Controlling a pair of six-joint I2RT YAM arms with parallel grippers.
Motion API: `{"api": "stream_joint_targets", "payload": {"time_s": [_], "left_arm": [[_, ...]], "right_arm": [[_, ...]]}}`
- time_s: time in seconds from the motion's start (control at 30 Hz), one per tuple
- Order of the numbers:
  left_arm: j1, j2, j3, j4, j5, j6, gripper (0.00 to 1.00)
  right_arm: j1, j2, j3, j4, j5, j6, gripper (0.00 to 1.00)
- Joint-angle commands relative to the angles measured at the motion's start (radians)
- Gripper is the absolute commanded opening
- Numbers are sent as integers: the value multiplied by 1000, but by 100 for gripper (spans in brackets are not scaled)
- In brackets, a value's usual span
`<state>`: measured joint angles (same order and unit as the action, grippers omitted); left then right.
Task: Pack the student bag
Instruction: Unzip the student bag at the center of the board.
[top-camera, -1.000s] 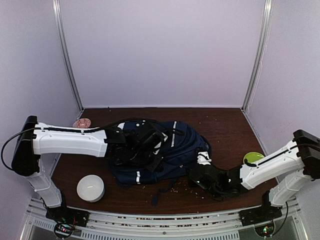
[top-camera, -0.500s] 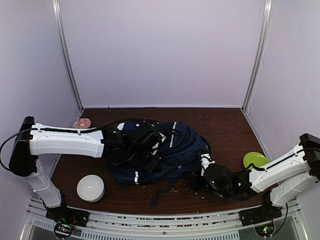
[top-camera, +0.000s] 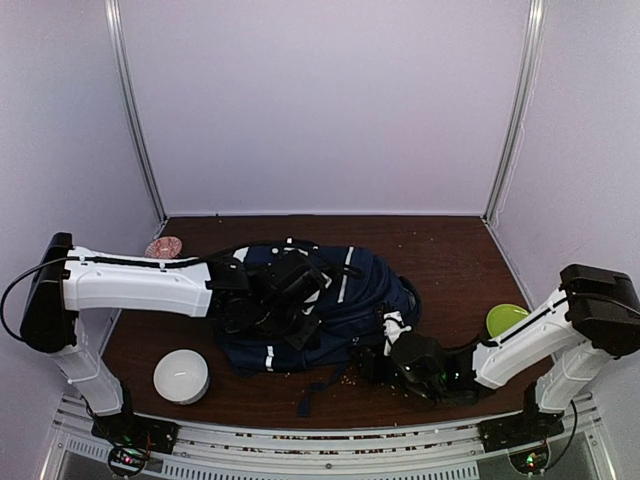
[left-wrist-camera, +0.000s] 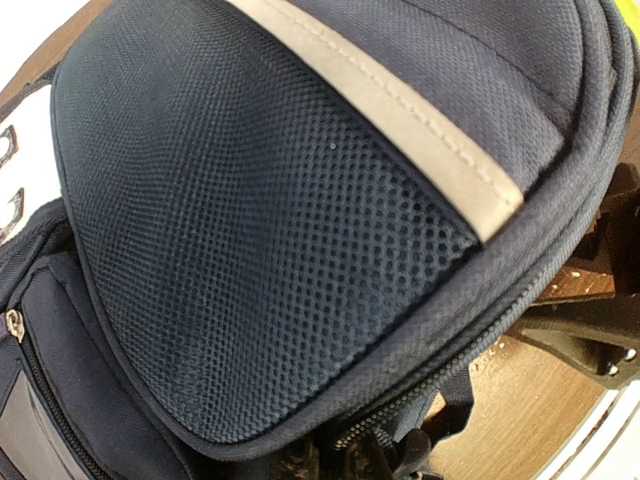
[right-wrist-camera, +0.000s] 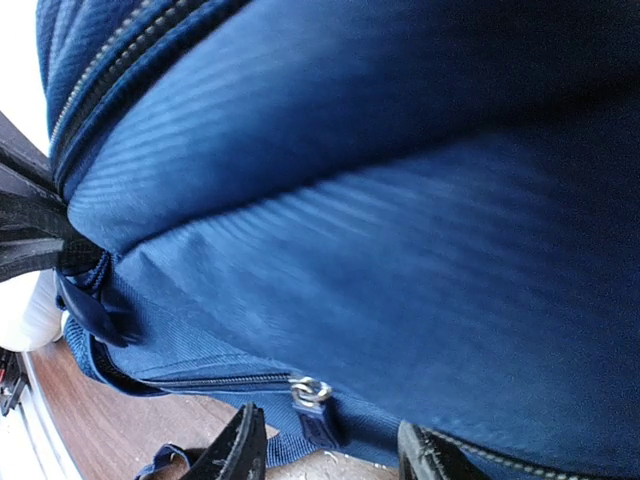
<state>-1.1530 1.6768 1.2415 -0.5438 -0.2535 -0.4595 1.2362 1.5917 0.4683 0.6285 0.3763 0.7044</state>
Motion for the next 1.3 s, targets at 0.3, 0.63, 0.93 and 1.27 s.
{"api": "stream_joint_targets", "payload": {"time_s": [0.3, 0.63, 0.93, 1.27], "left_arm": [[-2, 53, 40, -41, 30, -32, 0], [-2, 42, -1, -41, 0, -44, 0], [-2, 47, 15, -40, 2, -39, 0], [-1, 40, 14, -43, 6, -44, 0]], "right_arm": [[29, 114, 179, -260, 176, 92, 29], [-2, -39, 93, -440, 263, 193, 18], [-10, -188, -64, -214, 131, 54, 24], [-11, -158, -76, -105, 36, -19, 16]]}}
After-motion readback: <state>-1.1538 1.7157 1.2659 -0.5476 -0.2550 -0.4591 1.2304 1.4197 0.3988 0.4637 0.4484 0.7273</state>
